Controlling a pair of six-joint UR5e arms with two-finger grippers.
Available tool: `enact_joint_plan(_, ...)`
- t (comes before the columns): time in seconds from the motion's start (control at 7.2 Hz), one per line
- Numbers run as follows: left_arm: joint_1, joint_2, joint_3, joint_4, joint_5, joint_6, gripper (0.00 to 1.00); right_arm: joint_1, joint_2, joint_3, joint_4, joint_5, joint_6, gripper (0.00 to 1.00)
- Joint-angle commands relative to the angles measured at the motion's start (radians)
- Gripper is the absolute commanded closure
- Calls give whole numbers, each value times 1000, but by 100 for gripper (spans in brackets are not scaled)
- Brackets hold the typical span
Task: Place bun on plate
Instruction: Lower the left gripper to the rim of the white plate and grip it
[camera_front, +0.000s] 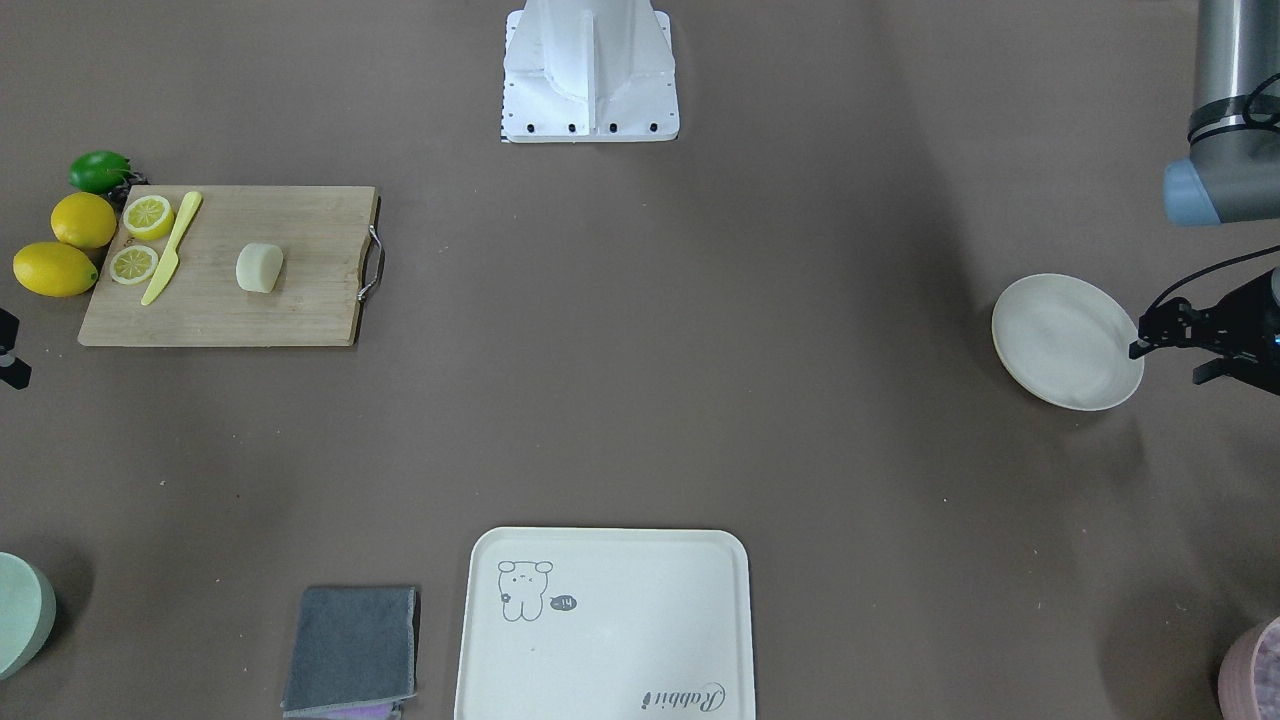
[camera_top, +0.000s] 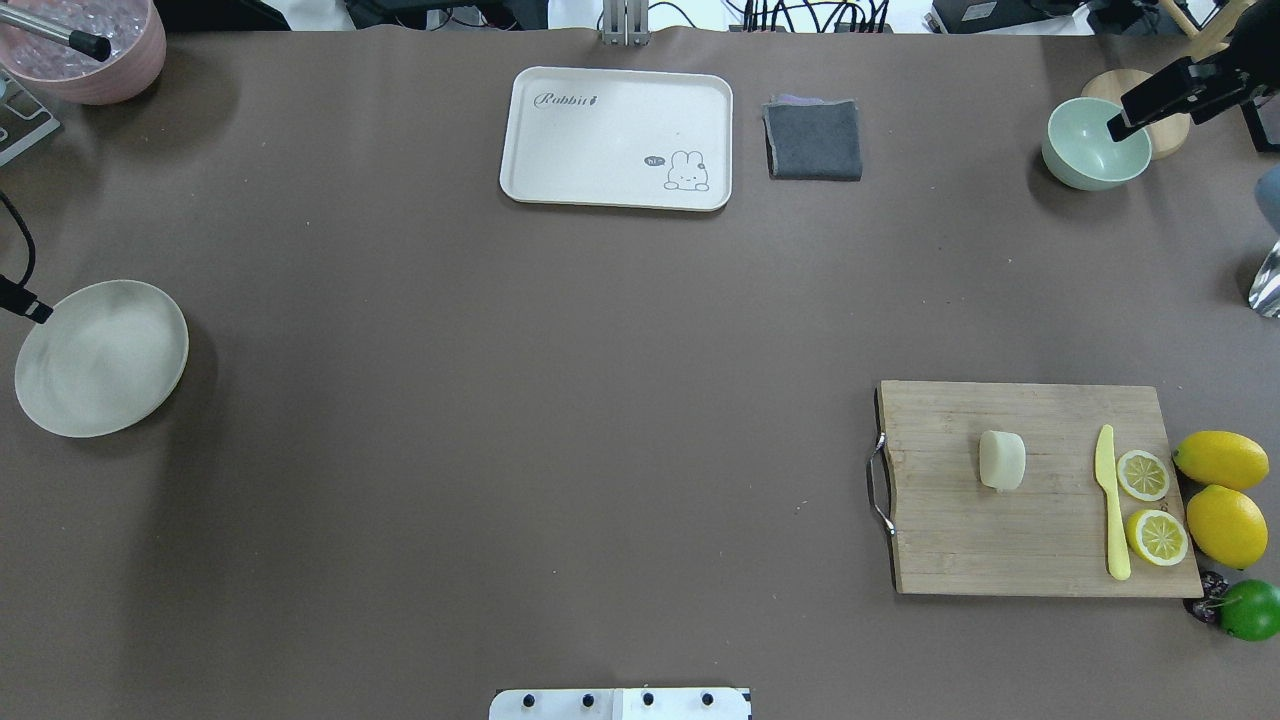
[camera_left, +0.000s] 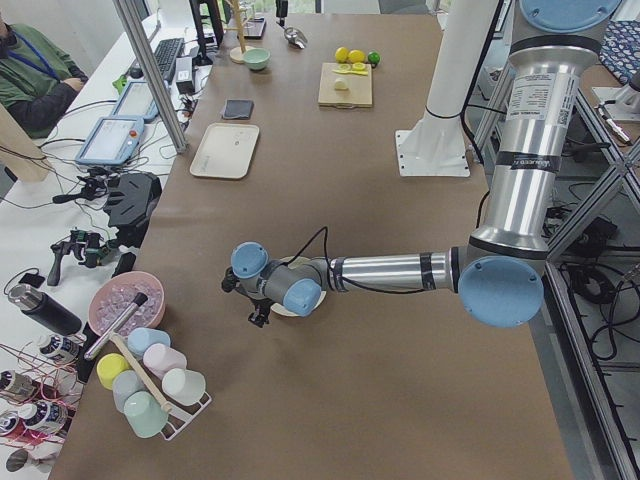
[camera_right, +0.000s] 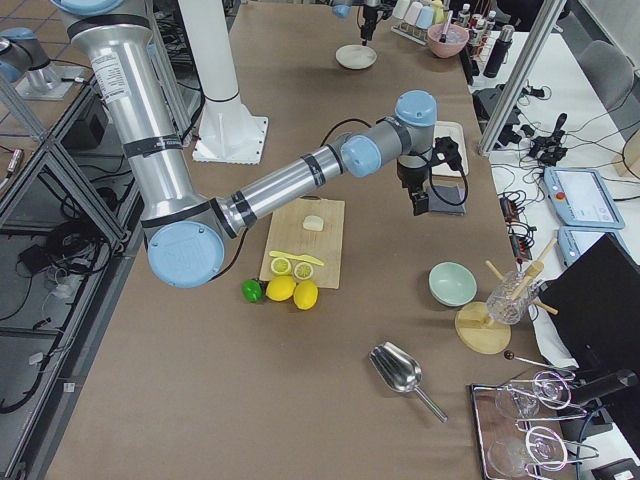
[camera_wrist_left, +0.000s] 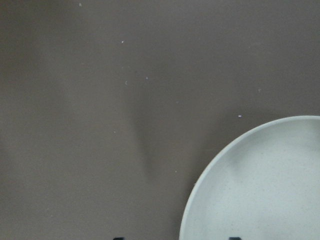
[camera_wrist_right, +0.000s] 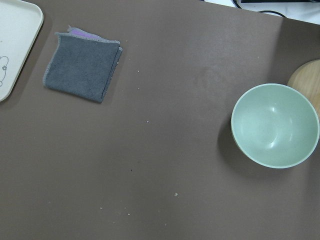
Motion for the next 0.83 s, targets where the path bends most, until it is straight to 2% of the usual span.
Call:
enact_joint_plan(0.0, 21, -1, 1, -16, -2, -1, 34, 0, 8, -3, 0, -2, 0, 0)
enact_joint_plan(0.28, 35, -1, -1, -28, -4, -1, 44, 0, 11, 0, 0, -9, 0, 0)
enact_joint_plan(0.69, 36, 2, 5, -44, -4, -1, 89, 0, 26, 2, 0, -6, 43, 0)
